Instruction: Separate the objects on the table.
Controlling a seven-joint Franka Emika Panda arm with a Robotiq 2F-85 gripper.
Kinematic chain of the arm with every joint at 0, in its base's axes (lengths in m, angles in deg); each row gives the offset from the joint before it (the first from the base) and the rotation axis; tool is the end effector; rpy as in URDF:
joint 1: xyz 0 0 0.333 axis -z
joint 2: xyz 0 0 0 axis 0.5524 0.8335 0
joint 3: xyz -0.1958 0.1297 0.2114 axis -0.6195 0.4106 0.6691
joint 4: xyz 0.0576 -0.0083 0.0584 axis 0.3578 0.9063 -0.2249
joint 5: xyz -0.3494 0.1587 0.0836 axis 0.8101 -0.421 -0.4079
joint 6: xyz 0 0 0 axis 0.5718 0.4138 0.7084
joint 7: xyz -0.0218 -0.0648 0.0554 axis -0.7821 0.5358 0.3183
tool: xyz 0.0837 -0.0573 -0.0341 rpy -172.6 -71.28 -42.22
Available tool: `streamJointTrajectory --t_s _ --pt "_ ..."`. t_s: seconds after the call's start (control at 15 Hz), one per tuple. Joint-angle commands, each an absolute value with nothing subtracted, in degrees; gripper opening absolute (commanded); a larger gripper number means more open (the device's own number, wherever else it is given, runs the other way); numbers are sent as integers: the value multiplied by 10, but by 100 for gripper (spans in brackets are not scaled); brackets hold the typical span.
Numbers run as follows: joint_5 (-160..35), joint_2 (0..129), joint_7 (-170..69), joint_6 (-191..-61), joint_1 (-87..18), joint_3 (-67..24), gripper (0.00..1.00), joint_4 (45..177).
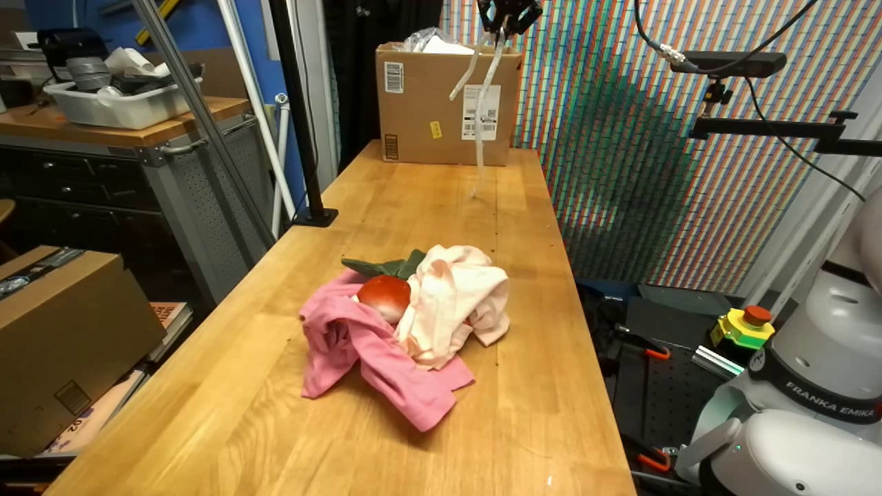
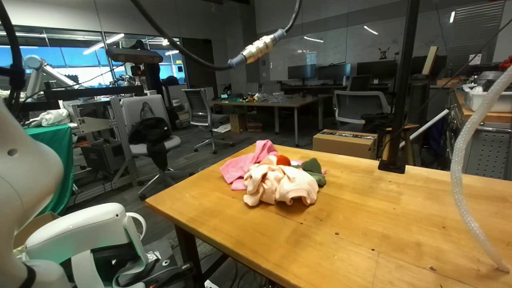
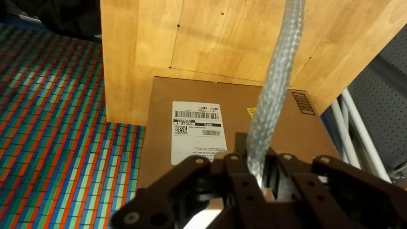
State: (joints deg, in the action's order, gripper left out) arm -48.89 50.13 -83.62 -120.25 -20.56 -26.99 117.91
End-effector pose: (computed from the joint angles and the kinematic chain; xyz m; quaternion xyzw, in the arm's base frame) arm 0.5657 -0.2395 0.5973 0.8626 -0.4290 0.2495 0.0984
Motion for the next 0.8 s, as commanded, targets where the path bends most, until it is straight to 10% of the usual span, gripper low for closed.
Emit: streamJointTrajectory --t_s 0.0,0.53,0.73 --pt "-488 526 -842 -1185 -215 -281 40 1142" --pt "-512 505 -780 -1107 -236 -269 100 1166" --pt "-560 474 -718 -1062 -260 -248 100 1202"
